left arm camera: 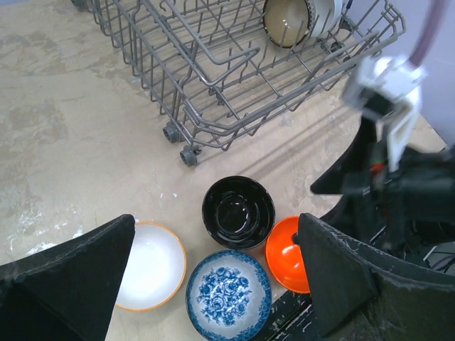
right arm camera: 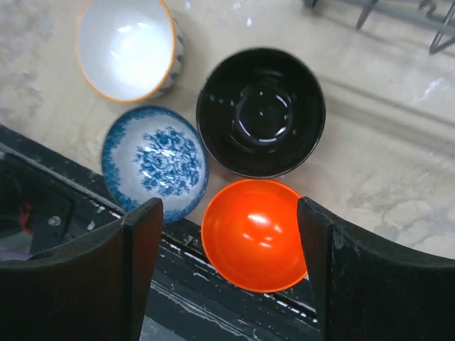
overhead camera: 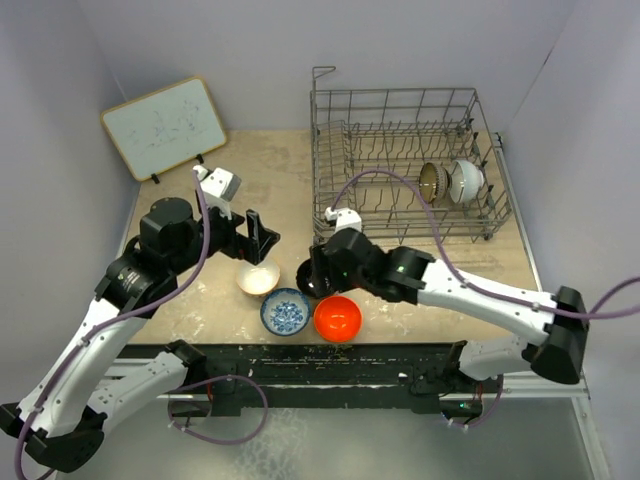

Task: Load the bowls into the dish rack
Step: Pick up the bowl from the center of the board.

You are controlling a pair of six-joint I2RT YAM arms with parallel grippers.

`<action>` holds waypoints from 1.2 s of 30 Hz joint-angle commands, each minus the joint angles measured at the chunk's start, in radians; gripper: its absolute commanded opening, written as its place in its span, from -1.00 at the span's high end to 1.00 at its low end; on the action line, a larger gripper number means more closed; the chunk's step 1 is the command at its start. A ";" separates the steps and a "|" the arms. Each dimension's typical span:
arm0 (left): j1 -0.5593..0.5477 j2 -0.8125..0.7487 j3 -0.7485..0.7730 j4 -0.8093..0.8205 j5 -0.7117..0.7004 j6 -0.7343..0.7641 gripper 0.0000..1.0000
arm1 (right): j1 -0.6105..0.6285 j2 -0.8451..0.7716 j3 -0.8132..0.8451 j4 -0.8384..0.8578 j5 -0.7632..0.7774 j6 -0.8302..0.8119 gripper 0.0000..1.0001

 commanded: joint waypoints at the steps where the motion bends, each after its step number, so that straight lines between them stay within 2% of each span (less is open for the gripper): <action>1: 0.007 -0.031 0.042 0.007 -0.023 -0.015 -0.98 | 0.038 0.067 0.014 -0.029 0.178 0.165 -0.54; 7: 0.007 -0.039 0.035 0.006 -0.019 -0.003 -0.98 | 0.044 0.119 -0.042 -0.061 0.240 0.257 -0.52; 13: 0.008 -0.057 0.009 0.023 -0.013 0.003 -0.98 | 0.038 0.213 -0.103 0.082 0.209 0.239 -0.40; 21: 0.007 -0.082 0.005 0.020 -0.018 0.033 -0.98 | -0.028 0.311 -0.106 0.204 0.191 0.248 -0.24; 27: 0.007 -0.073 0.001 0.012 -0.031 0.053 -0.98 | -0.048 0.387 -0.107 0.225 0.180 0.250 -0.08; 30: 0.007 -0.072 -0.011 0.015 -0.030 0.055 -0.98 | -0.048 0.404 -0.132 0.229 0.181 0.265 -0.07; 32: 0.007 -0.074 -0.021 0.016 -0.031 0.052 -0.98 | -0.048 0.409 -0.151 0.230 0.185 0.278 0.10; 35: 0.007 -0.076 -0.030 0.017 -0.033 0.051 -0.98 | -0.048 0.398 -0.153 0.213 0.216 0.287 0.59; 36: 0.007 -0.076 -0.030 0.016 -0.034 0.051 -0.98 | -0.048 0.396 -0.146 0.201 0.228 0.284 0.67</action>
